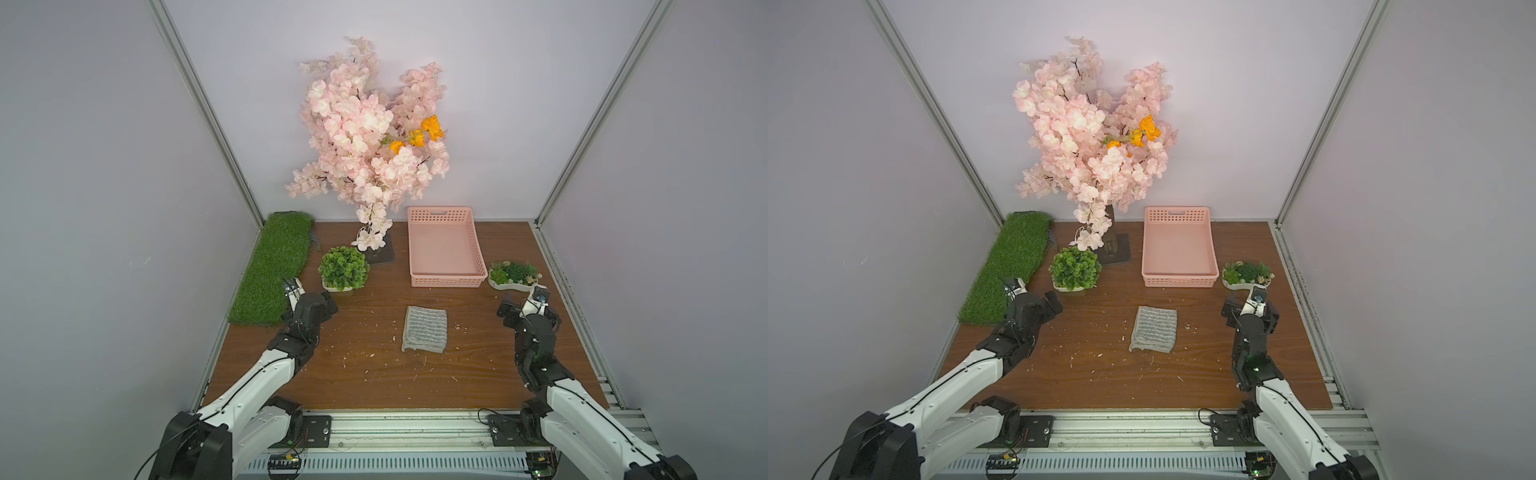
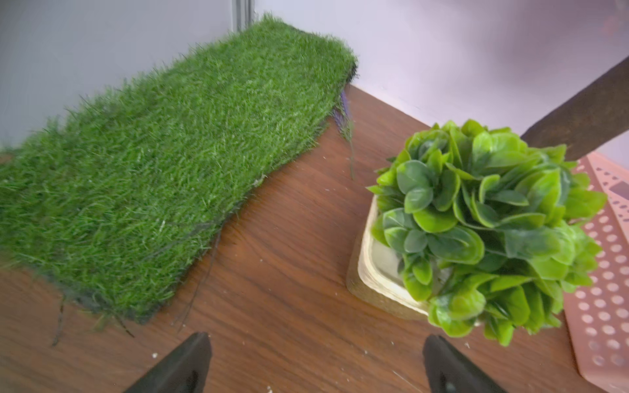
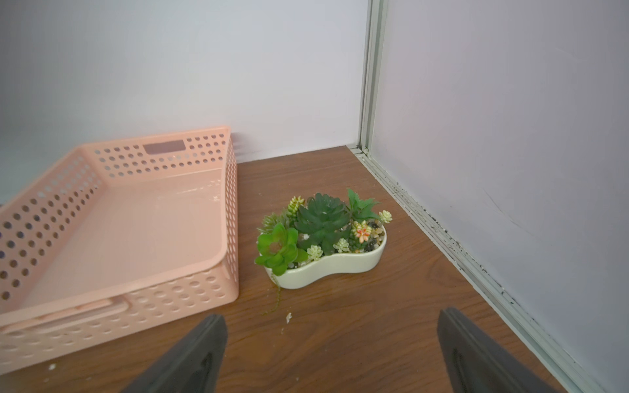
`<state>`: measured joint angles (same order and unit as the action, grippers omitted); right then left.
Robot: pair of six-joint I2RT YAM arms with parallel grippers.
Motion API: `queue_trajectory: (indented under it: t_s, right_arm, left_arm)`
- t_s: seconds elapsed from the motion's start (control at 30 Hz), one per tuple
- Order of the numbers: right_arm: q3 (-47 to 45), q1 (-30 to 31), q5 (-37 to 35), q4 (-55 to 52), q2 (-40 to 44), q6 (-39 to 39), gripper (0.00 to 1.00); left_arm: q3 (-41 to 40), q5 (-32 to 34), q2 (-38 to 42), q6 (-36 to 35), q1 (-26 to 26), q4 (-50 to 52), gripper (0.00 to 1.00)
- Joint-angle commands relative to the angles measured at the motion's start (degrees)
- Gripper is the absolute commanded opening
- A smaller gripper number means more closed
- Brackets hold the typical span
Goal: Fold the square dishcloth
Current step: Reset both arms
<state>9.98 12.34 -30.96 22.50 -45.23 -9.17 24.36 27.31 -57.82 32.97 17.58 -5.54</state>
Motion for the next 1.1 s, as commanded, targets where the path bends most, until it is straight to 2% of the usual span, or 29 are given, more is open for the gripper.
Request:
queue_trajectory:
  t_s: [0.0,0.1,0.2,0.33,0.47,0.63,0.73,0.87,1.07]
  right_arm:
    - [-0.59,-0.50,-0.66,8.88,-3.57,3.53,0.99]
    - [-0.97,-1.25,0.70,13.64,-6.86,3.75,0.99]
    - [-1.19,-2.59,2.65,19.50,-10.60,4.32,0.99]
    - [-0.32,-4.88,5.70,26.58,-16.49,4.88,0.99]
    - [1.00,-6.92,8.50,31.45,-22.19,4.95,0.99]
    - [1.47,-8.40,10.99,36.86,-28.14,4.88,0.99]
    - [1.54,-8.88,12.29,39.66,-30.07,4.99,0.99]
    - [1.49,-9.83,14.19,43.35,-32.16,5.03,0.99]
    - [0.58,-10.67,17.51,52.38,-38.37,5.14,0.99]
  left_arm:
    - [-1.88,7.22,-1.37,-4.58,-0.73,-8.18,0.99]
    - [-3.97,9.88,-2.70,-6.75,-1.56,-15.61,0.99]
    - [-5.09,6.93,-3.83,-8.32,-4.54,-20.93,0.99]
    - [-4.71,3.07,-5.29,-8.08,-9.67,-22.63,0.99]
    - [-5.60,6.03,-6.55,-15.21,-10.33,-29.04,0.99]
    - [-7.71,4.90,-10.47,-22.31,-12.07,-37.54,0.99]
    - [-10.06,1.39,-13.32,-24.01,-13.38,-45.77,0.99]
    - [-9.82,-6.32,-17.70,-22.75,-16.03,-49.24,0.99]
    - [-9.54,-11.41,-23.67,-27.61,-16.31,-57.11,0.99]
